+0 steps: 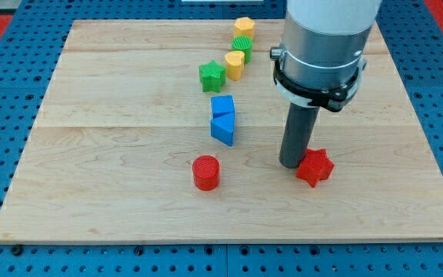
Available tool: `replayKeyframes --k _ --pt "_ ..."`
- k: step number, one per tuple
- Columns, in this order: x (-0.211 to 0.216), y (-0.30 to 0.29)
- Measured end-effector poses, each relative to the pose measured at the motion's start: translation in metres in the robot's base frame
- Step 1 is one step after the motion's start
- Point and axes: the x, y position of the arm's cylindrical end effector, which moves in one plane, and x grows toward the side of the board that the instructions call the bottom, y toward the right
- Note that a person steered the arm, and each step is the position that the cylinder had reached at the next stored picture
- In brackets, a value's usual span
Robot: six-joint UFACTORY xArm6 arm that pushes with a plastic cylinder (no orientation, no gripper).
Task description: Move the red circle to the left of the red star
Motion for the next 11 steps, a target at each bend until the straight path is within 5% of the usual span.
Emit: replayKeyframes --k 1,2,3,4,5,6,7,9,10,11 --pt "0.037 0.073" --pt "0.055 0.024" --pt "0.091 -0.09" --pt "0.049 -0.195" --pt "-0.013 -0.194" --pt "0.005 -0.126" --pt "0.019 -0.164" --pt "0.049 0.025" --pt "0.045 -0.008" --pt "-0.026 0.016"
